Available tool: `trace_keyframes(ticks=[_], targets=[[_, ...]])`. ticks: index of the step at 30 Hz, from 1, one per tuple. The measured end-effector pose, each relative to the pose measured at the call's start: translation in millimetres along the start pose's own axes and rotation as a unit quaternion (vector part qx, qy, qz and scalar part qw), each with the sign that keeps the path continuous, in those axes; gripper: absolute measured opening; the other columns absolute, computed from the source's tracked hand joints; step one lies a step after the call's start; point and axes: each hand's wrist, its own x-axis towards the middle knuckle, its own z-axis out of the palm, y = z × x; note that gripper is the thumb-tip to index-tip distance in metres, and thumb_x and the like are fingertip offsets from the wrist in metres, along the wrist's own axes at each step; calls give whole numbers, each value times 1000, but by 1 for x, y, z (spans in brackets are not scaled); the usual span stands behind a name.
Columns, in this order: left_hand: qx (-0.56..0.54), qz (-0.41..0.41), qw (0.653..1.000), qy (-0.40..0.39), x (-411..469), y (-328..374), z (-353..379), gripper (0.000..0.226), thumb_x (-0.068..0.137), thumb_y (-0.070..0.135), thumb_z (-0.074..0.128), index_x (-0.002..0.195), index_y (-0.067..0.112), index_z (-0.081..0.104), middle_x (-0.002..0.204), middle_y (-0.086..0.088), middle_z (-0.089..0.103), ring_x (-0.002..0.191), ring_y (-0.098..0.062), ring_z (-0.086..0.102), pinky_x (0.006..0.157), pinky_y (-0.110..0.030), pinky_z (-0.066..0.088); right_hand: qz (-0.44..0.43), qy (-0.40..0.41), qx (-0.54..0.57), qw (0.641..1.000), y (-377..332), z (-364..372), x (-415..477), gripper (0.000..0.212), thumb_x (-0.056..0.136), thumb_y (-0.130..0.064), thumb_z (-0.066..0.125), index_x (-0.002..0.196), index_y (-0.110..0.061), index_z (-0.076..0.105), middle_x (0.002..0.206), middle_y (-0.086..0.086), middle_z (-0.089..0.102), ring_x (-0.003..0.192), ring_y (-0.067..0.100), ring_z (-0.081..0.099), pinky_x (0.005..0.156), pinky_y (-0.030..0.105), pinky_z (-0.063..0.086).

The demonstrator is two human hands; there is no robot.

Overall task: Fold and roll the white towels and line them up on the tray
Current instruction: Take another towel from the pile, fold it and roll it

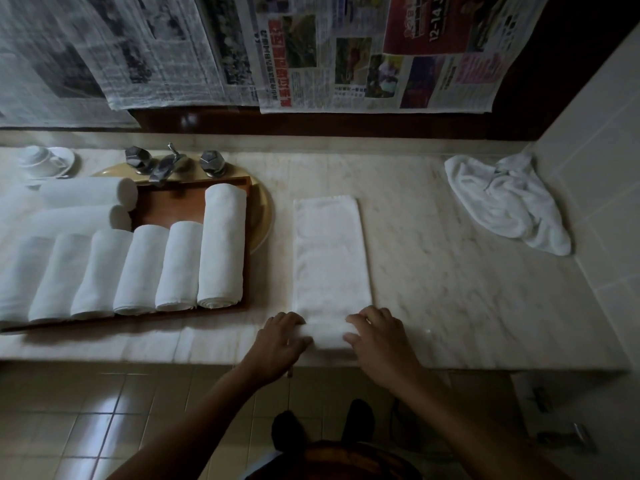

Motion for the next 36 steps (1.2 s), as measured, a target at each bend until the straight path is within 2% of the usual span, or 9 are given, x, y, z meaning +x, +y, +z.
trace_keyframes(ticks=[4, 8, 11, 13, 19, 23, 27, 31, 36], targets=[[-13, -26, 1000, 11, 8, 1, -5, 60, 81, 74, 46, 112, 27, 66, 100, 5, 60, 93, -16, 56, 81, -39, 51, -12, 85, -8, 996, -25, 6, -29, 49, 85, -21, 76, 132, -24, 62, 132, 2, 61, 120, 26, 57, 96, 44, 52], [2, -54, 998, 24, 8, 8, -2, 58, 88, 69, 52, 123, 25, 63, 112, 4, 60, 98, -15, 59, 86, -40, 54, -10, 45, -44, 998, -28, 26, -40, 82, 76, -5, 74, 151, -23, 47, 156, 8, 46, 145, 34, 42, 112, 57, 37], [128, 31, 984, 121, -2, 18, 10, 48, 100, 48, 56, 139, 21, 52, 135, 0, 53, 120, -17, 51, 103, -40, 46, -18, 32, -44, 998, -23, 29, -35, 92, 79, 0, 68, 160, -23, 31, 165, 9, 32, 153, 35, 27, 119, 59, 27], [200, 102, 967, 119, -6, 29, 20, 56, 96, 36, 62, 147, 17, 48, 148, -5, 50, 137, -23, 46, 115, -44, 38, -24, 18, -47, 998, -21, 26, -28, 93, 75, 0, 73, 158, -19, 36, 163, 10, 36, 151, 36, 31, 118, 60, 30], [319, 112, 940, 45, 14, 25, 37, 91, 83, 21, 67, 161, 6, 25, 167, -16, 27, 155, -34, 23, 124, -48, 14, -29, -31, 21, 999, -6, 1, 8, 66, 94, -19, 58, 157, -23, 37, 161, -3, 40, 149, 20, 35, 121, 37, 25], [314, 97, 944, 27, 32, 28, 31, 74, 84, 24, 51, 155, 5, 37, 155, -17, 44, 144, -37, 41, 124, -48, 26, 22, -61, 126, 990, 1, -26, 50, 48, 109, -36, 42, 155, -26, 41, 160, -3, 41, 147, 17, 36, 121, 38, 31], [275, 101, 956, 34, 40, 32, 24, 65, 79, 32, 38, 140, 13, 49, 129, -8, 49, 112, -27, 50, 103, -37, 42, -4, -117, 203, 972, 1, -29, 114, 46, 109, -41, 41, 154, -35, 44, 164, -6, 35, 153, 13, 25, 125, 40, 21], [240, 102, 965, 14, 44, 30, 19, 58, 82, 34, 56, 138, 19, 48, 128, -2, 48, 110, -20, 45, 103, -35, 42, -65, -196, -2, 978, -10, -15, 170, 54, 108, -50, 31, 161, -43, 19, 172, -8, -3, 158, 24, -7, 124, 60, 2], [220, 98, 971, 6, 46, 25, 21, 59, 86, 40, 62, 140, 27, 42, 134, 2, 43, 117, -17, 40, 107, -34, 39, -59, -129, -64, 988, -9, 8, 233, 69, 103, -66, 23, 162, -42, -5, 170, -8, -19, 156, 27, -20, 121, 65, -7]])
